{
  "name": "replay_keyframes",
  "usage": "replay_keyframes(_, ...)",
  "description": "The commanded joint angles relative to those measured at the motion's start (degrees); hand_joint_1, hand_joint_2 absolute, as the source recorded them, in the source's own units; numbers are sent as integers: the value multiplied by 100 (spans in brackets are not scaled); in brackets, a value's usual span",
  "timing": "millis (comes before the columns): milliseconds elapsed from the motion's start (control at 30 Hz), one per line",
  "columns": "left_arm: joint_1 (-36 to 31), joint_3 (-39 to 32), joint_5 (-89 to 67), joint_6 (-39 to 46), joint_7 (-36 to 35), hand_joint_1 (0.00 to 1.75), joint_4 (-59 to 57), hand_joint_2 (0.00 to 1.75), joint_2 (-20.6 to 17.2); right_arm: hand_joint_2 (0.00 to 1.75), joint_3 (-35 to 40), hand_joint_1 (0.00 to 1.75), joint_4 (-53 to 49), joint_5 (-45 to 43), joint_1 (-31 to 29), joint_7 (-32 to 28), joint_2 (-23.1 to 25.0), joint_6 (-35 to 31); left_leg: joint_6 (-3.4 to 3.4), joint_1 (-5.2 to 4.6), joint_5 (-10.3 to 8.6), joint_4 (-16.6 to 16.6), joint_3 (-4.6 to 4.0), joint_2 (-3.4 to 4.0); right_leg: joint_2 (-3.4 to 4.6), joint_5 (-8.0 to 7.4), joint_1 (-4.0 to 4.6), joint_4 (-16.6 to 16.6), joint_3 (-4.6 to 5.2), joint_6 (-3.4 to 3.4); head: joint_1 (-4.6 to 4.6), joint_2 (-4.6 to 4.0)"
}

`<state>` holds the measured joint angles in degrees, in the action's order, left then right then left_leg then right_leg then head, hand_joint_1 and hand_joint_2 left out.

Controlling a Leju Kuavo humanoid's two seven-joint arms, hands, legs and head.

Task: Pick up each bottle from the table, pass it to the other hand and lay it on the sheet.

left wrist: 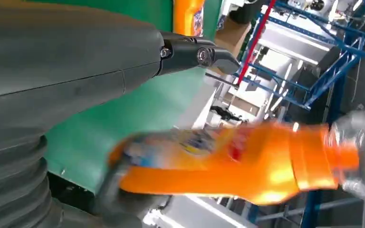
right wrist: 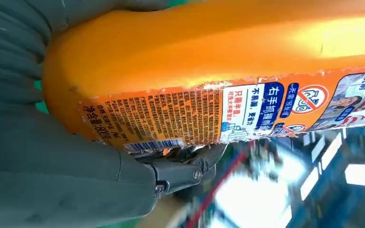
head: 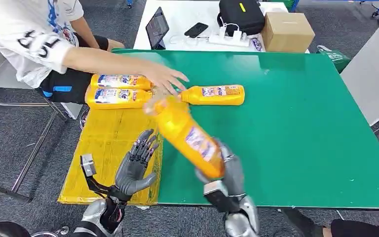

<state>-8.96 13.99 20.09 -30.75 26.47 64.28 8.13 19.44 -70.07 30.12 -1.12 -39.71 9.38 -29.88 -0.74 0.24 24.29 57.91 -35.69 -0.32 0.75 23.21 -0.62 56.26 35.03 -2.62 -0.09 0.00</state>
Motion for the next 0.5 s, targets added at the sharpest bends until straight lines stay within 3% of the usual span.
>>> replay_keyframes(33,-79,340,2,6,-34,0,-135,175,-220,175,1098,175,1986,117,-580,-29,285,226,5,8,15,-7,44,22,12,5,10,-13,-41,11,0,0)
replay_keyframes(500,-266,517,-10,97,-151,0,-488,175,-236,175,1761,175,2755,282,-805,-29,558,236,3,2,4,-4,16,0,-6,4,4,-6,-14,6,2,0)
